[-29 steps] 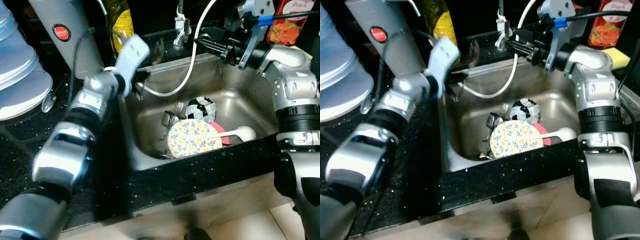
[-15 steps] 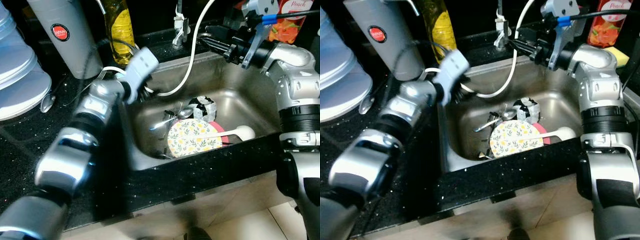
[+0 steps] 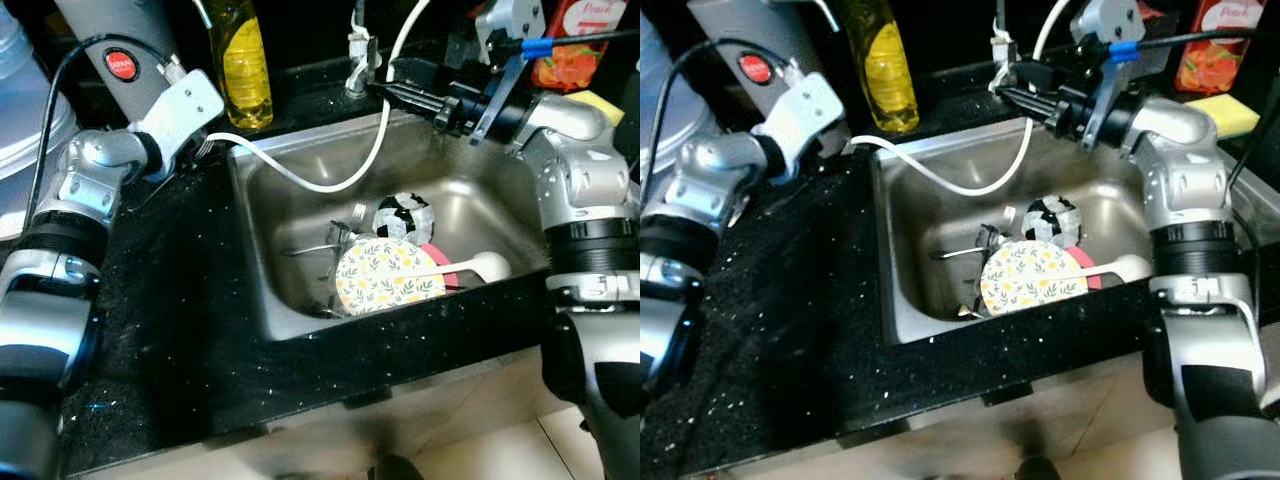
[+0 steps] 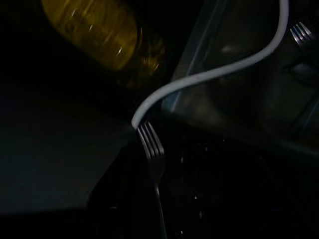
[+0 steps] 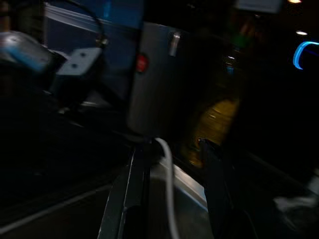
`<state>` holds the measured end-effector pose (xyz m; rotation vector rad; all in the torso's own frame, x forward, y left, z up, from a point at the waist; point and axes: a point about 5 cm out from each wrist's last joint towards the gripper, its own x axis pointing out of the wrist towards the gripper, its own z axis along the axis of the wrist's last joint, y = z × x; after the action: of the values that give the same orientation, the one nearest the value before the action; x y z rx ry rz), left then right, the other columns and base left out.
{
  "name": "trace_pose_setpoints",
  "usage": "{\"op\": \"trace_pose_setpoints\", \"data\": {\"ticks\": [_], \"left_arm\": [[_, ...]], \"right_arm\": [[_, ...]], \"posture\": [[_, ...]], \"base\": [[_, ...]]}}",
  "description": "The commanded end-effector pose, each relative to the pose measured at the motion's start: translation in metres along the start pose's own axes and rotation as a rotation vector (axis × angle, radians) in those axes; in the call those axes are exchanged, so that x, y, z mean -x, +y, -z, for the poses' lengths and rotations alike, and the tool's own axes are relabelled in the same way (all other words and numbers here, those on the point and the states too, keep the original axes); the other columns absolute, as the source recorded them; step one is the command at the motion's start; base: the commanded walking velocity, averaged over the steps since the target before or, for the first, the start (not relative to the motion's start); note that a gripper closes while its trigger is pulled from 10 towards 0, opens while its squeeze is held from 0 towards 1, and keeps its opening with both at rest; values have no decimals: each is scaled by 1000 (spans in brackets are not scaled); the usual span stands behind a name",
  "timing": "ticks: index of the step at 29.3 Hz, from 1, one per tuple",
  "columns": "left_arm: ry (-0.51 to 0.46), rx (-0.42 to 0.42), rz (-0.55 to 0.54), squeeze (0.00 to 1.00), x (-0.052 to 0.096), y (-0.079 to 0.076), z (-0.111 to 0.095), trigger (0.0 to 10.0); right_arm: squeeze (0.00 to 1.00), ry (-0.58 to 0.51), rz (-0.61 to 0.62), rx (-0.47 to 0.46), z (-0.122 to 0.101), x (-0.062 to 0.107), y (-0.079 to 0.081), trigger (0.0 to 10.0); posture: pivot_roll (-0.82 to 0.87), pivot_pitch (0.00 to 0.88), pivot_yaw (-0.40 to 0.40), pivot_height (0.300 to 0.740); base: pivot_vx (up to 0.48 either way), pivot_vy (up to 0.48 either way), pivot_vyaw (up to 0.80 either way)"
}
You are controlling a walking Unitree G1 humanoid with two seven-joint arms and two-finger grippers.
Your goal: Kitchen organization
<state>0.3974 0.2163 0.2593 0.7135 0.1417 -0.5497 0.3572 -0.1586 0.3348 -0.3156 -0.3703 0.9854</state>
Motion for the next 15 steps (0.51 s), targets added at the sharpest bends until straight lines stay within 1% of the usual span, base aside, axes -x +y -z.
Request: {"op": "trace_pose_setpoints", "data": {"ticks": [1,3,4,5,6,7,8,9,10,11,13,14,15], "left_arm": [[57,31,-25,0,12,9,16,10000],[87,75,-56,0,16,14,26,10000],[87,75,-56,0,16,14,26,10000],[94,103,-73,0,18,17,29,10000],[94,103,-73,0,18,17,29,10000],[102,126,-90,0,19,20,31,10000],[116,133,-107,0,21,22,34,10000],[116,133,-107,0,21,22,34,10000],[134,138,-126,0,21,23,37,10000],[158,147,-156,0,22,25,40,10000],[158,147,-156,0,22,25,40,10000],[177,177,-185,0,22,26,44,10000],[179,228,-200,463,21,25,46,10000]], "right_arm": [[0,2,-46,-5,1,-4,7,10000],[0,45,-118,-3,13,-11,21,10000],[0,45,-118,-3,13,-11,21,10000],[0,65,-134,-10,17,-13,24,10000],[0,65,-134,-10,17,-13,24,10000],[0,95,-121,-44,24,-16,24,10000],[0,139,-96,-98,33,-18,23,10000],[0,139,-96,-98,33,-18,23,10000],[0,188,-80,-126,44,-19,24,10000],[0,214,-74,-149,51,-20,25,10000],[0,214,-74,-149,51,-20,25,10000],[0,206,-67,-165,50,-23,25,10000],[0,181,-54,-172,45,-26,22,10000]], "posture": [[-102,54,95,740],[-104,54,95,740],[-104,54,95,740],[-106,53,94,740],[-106,53,94,740],[-109,52,94,740],[-110,52,94,740],[-110,52,94,740],[-108,53,94,740],[-110,55,93,740],[-110,55,93,740],[-110,57,90,740],[-109,58,88,740]], "base": [[0,0,0],[0,0,0],[0,0,0],[0,0,0],[0,0,0],[0,0,0],[0,0,0],[0,0,0],[0,0,0],[0,0,0],[0,0,0],[0,0,0],[0,0,0]]}}
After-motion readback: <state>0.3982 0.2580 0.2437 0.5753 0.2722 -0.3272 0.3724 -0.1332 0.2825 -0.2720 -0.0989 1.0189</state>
